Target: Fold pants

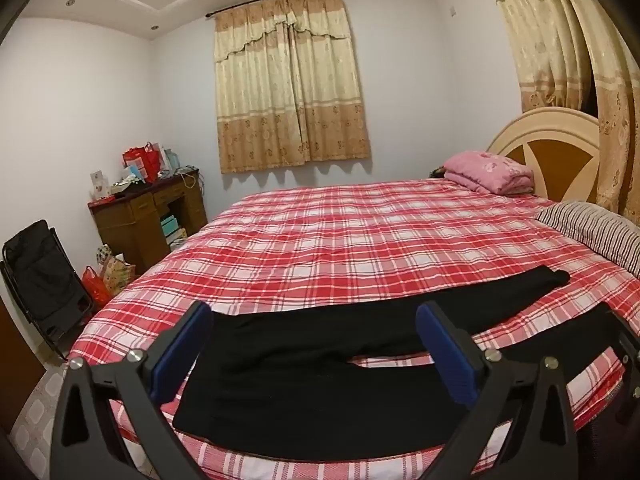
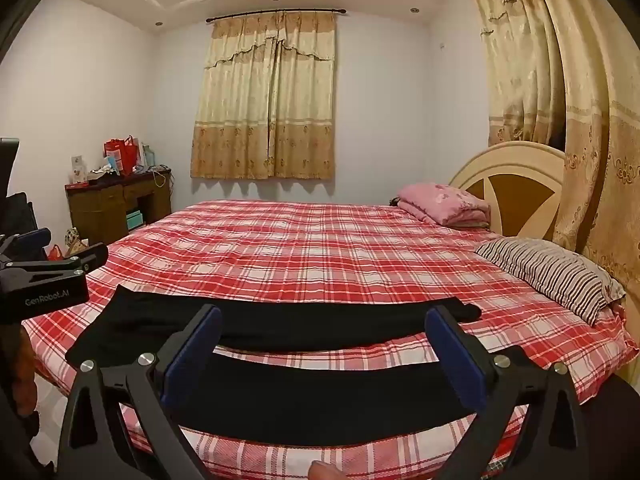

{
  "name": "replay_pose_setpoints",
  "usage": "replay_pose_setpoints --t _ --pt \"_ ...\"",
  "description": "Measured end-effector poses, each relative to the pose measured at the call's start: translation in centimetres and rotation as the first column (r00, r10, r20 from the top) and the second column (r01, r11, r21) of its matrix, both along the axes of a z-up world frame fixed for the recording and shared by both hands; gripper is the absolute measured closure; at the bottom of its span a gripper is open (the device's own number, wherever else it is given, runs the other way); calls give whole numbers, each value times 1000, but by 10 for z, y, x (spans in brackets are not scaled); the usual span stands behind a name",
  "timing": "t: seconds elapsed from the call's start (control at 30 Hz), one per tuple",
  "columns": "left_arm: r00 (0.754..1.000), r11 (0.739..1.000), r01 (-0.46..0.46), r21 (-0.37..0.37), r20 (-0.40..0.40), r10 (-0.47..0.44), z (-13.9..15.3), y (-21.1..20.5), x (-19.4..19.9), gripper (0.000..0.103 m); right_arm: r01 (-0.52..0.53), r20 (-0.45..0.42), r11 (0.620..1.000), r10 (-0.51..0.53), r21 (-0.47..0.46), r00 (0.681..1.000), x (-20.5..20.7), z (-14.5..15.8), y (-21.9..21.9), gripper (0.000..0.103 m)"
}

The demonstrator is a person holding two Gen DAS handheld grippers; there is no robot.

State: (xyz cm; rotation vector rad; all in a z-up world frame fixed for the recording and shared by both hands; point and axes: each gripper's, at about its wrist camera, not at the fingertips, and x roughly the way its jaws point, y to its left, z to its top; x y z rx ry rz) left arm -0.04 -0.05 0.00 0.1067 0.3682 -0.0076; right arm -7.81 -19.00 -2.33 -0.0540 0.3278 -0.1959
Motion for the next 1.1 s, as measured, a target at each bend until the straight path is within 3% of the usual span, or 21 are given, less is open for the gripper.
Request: replay_pose_setpoints --t 1.1 --pt "1000 1000 -7 -29 -15 7 -4 11 3 0 9 -6 1000 -9 -7 1000 1 -8 3 1"
